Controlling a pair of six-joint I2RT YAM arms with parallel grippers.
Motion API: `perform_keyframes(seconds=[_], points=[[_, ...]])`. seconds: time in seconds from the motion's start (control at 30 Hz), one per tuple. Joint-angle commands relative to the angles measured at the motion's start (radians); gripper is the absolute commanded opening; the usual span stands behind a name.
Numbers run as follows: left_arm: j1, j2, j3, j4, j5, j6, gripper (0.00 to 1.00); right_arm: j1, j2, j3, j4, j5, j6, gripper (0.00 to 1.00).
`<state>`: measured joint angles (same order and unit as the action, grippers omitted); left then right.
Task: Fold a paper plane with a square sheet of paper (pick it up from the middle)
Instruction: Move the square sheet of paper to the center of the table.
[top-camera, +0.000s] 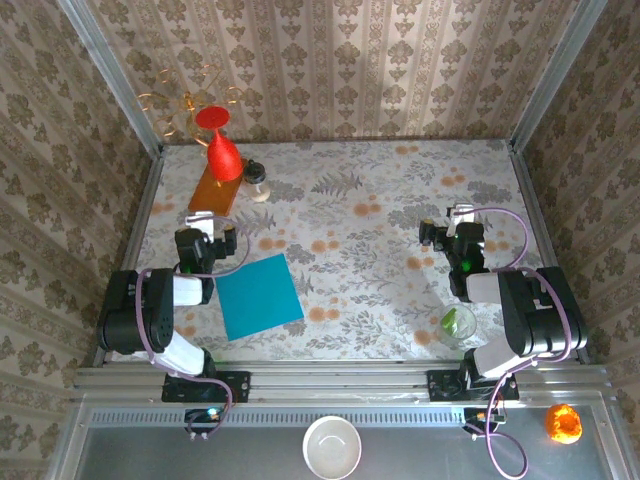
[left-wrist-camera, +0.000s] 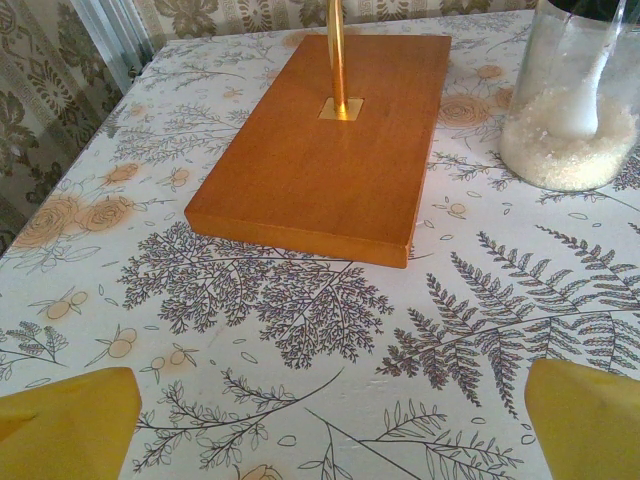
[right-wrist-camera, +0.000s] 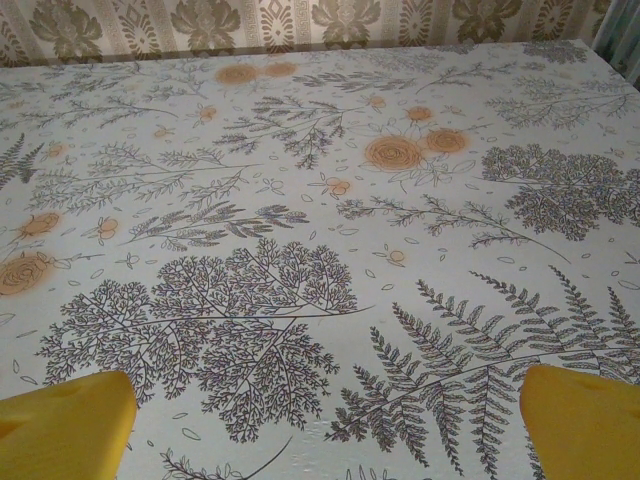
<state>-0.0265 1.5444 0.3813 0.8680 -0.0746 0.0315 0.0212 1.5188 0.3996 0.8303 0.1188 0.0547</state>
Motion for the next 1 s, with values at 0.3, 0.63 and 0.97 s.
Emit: perform_keyframes(seconds=[0.3,0.63,0.97], points=[[0.001,-0.152,0.105,-0.274,-0.01,0.001,1.0,-0.002,-0.189,0.08,-0.251,0.054,0.014,1.0],[-0.016,-0.429,0.238,-0.808,0.1,-0.288,1.0,0.03,-0.264,0.434,-0.945,0.025,0.275,1.0],[-0.022,-0.546,0.146,-0.891,0.207,-0.627,1.0,0.322,0.086,0.81,-1.326,-0.144,0.328,0.93]])
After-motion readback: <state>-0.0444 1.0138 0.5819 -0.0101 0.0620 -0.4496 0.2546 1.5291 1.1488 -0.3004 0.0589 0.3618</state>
